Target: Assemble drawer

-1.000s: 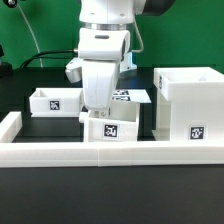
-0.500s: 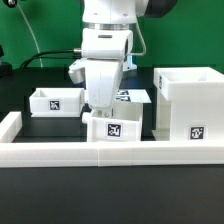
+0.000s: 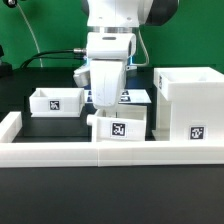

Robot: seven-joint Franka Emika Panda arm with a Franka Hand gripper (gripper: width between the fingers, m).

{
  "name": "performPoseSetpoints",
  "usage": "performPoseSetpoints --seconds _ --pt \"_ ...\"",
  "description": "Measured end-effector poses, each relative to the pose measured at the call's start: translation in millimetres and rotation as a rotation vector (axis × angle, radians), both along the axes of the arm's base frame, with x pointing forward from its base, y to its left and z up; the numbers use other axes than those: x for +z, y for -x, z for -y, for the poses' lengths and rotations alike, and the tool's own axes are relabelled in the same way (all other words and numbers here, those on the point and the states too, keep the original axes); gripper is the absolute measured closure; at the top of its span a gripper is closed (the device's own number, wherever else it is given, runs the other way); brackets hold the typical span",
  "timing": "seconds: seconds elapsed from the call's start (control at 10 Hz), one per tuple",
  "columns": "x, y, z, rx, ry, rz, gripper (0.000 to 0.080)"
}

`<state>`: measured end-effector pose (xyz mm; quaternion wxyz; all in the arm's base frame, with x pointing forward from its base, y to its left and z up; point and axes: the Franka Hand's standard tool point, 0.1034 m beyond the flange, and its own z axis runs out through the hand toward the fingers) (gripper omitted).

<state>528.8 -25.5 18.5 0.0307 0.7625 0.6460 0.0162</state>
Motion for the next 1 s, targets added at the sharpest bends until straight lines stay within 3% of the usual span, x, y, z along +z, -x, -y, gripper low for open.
performPoseSetpoints --seconds 0.5,1.0 --pt "2.1 -11.1 -28.7 0.051 0.012 -0.033 0.0757" --pt "1.7 -10.2 -27.5 0.048 0.012 -0.039 0.0757"
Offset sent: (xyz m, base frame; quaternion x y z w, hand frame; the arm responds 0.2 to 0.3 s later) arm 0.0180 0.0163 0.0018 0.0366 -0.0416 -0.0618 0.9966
